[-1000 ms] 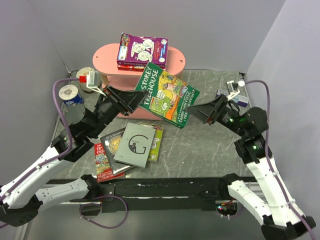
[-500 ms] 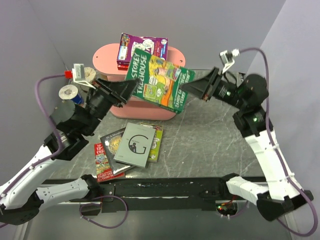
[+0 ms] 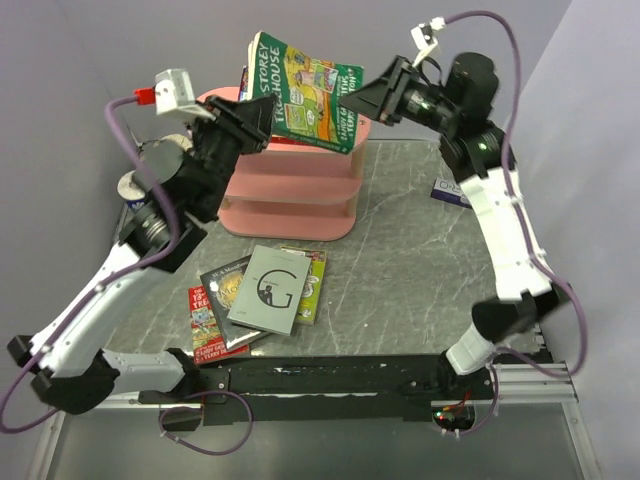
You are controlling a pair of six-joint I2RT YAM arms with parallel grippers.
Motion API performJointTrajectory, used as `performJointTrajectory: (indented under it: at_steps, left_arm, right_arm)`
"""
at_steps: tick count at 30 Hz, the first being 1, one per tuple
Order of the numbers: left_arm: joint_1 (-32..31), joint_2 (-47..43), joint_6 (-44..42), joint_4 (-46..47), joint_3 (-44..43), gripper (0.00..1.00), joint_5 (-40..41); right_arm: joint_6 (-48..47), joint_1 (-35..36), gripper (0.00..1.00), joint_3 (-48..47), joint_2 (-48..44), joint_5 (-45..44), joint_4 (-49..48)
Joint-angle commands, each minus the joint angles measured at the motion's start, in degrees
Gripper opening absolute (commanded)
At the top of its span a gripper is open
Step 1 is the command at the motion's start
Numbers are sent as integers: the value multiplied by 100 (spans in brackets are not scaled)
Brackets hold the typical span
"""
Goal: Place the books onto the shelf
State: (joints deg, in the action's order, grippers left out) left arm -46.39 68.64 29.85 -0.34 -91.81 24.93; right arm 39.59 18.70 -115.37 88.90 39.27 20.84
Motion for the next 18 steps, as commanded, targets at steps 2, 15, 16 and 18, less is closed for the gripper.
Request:
performJointTrajectory:
  at_steps: [2,15,16,18]
  left_arm:
    - [806,685,-736,-327,-144,1,39]
    - [1659,1450,-515,-204,-812,20,-980]
    - [1668,1442,-532,-151,-786,34,-998]
    - [1686,1372,-532,-98,-664,45,-1016]
  right_arm:
    - [-154,-33,0,-1092,777,-411,166]
    - [-92,-86,0,-980,1139,-578,-598]
    - [-57,-103,0,-926,1112,-569,-721]
    - [4,-138,0,-760,1033,-473,-862]
